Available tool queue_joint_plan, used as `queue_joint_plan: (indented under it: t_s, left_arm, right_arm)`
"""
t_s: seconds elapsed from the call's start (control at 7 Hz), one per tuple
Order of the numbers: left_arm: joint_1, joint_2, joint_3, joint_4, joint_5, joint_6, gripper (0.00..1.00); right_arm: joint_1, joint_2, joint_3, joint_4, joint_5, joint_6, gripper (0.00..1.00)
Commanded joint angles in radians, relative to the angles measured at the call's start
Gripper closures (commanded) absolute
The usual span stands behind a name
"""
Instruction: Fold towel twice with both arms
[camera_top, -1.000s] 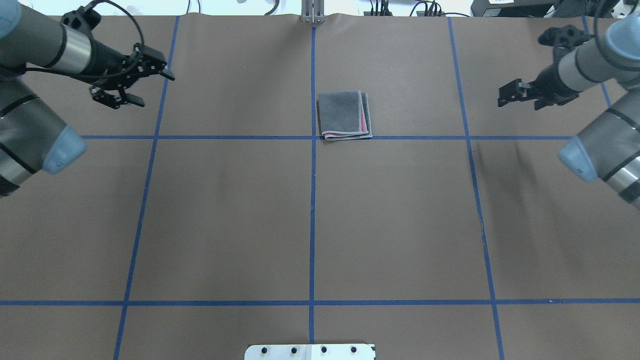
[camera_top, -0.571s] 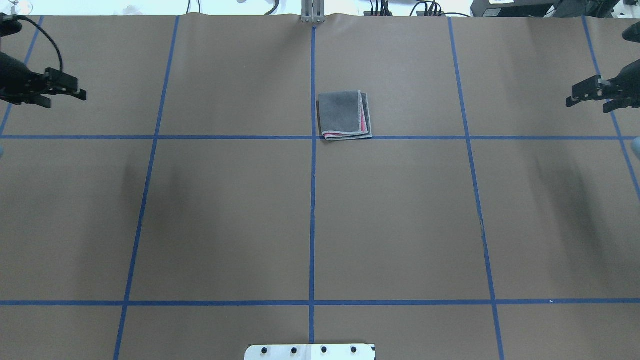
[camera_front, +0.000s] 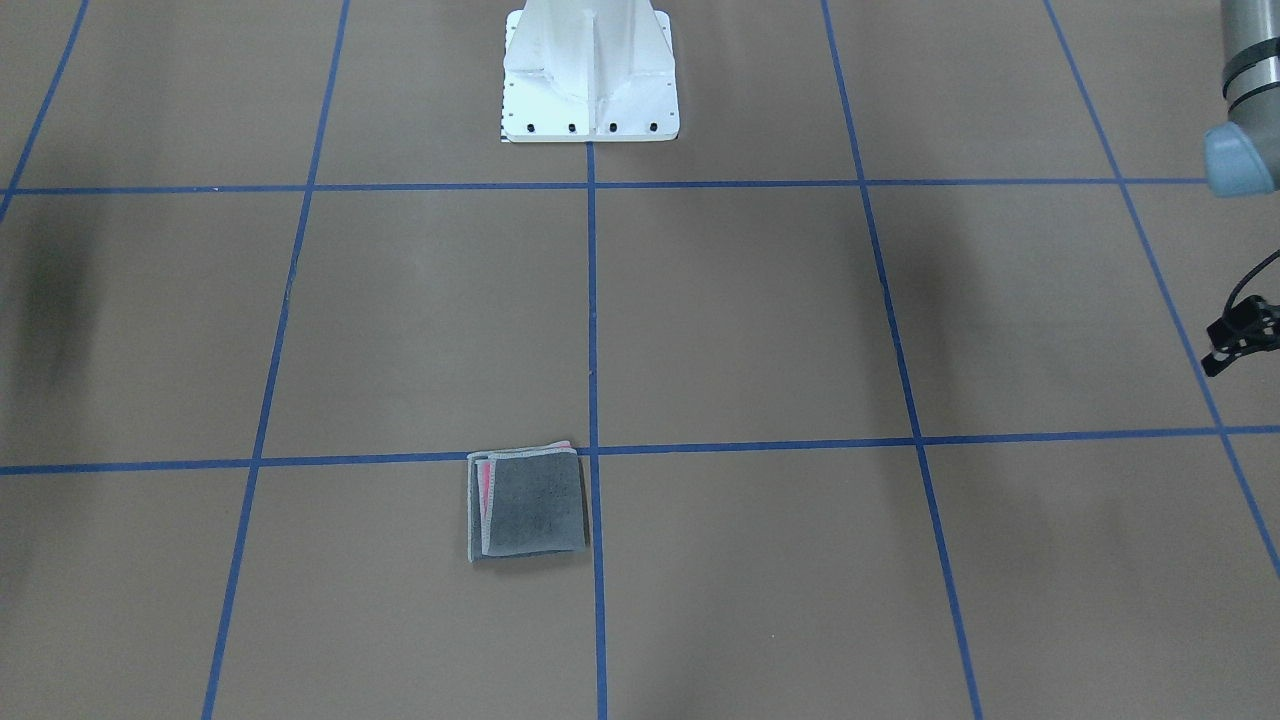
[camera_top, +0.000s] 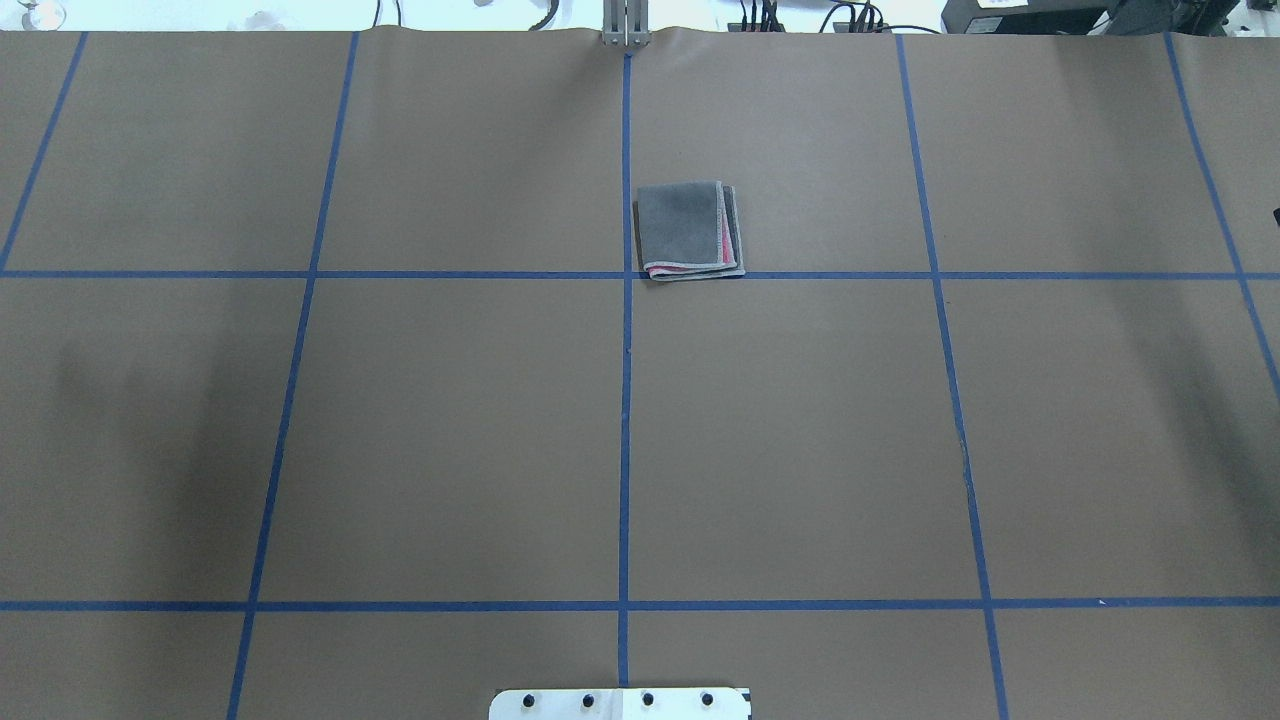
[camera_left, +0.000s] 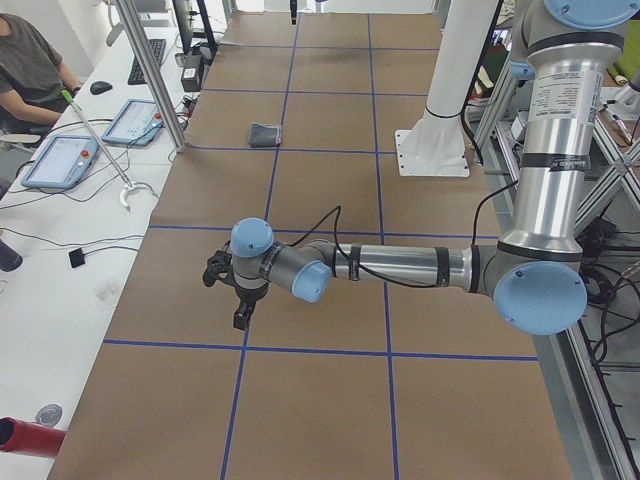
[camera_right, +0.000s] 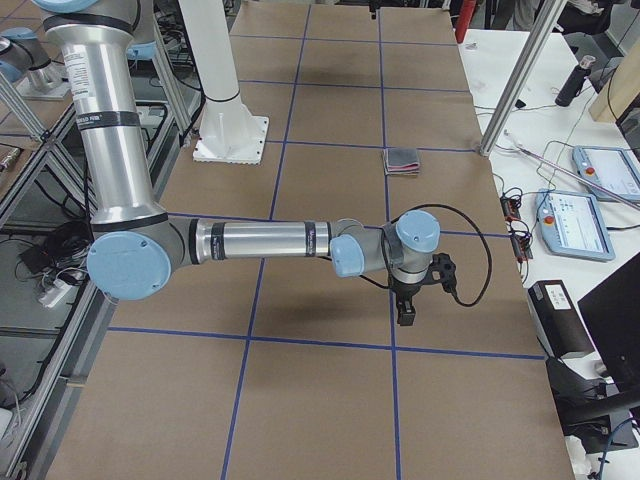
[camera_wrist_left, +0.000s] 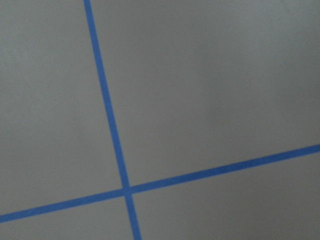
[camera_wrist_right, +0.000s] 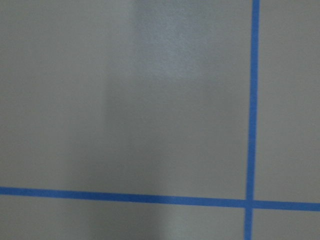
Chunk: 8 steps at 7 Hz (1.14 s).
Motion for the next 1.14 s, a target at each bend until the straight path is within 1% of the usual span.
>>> queue_joint_plan:
  t_s: [0.0, 0.14, 0.29, 0.43, 0.57, 0.71, 0.86, 1.0]
  left_arm:
    - [-0.036, 0.015, -0.011, 0.155, -0.103, 0.030, 0.00]
    - [-0.040, 0.018, -0.031, 0.165, -0.104, 0.028, 0.00]
    - [-0.041, 0.035, -0.080, 0.168, -0.104, 0.022, 0.00]
    - [-0.047, 0.046, -0.129, 0.231, -0.105, 0.018, 0.00]
    - [-0.041, 0.052, -0.144, 0.251, -0.074, -0.013, 0.00]
    - [-0.041, 0.055, -0.166, 0.260, -0.072, -0.018, 0.00]
    - [-0.044, 0.055, -0.164, 0.259, -0.076, -0.013, 0.00]
    - [-0.041, 0.047, -0.158, 0.264, -0.076, -0.015, 0.00]
  right_arm:
    - [0.011, -0.057, 0.067, -0.035, -0.007, -0.035, 0.00]
    - [0.011, -0.061, 0.069, -0.057, -0.001, -0.036, 0.00]
    - [0.009, -0.077, 0.069, -0.054, -0.006, -0.039, 0.00]
    - [0.011, -0.096, 0.069, -0.058, 0.002, -0.038, 0.00]
    - [0.009, -0.111, 0.070, -0.049, 0.008, -0.039, 0.00]
    - [0.009, -0.108, 0.084, -0.060, 0.012, -0.030, 0.00]
    - [0.009, -0.110, 0.089, -0.060, 0.035, -0.030, 0.00]
    - [0.009, -0.108, 0.092, -0.058, 0.039, -0.029, 0.00]
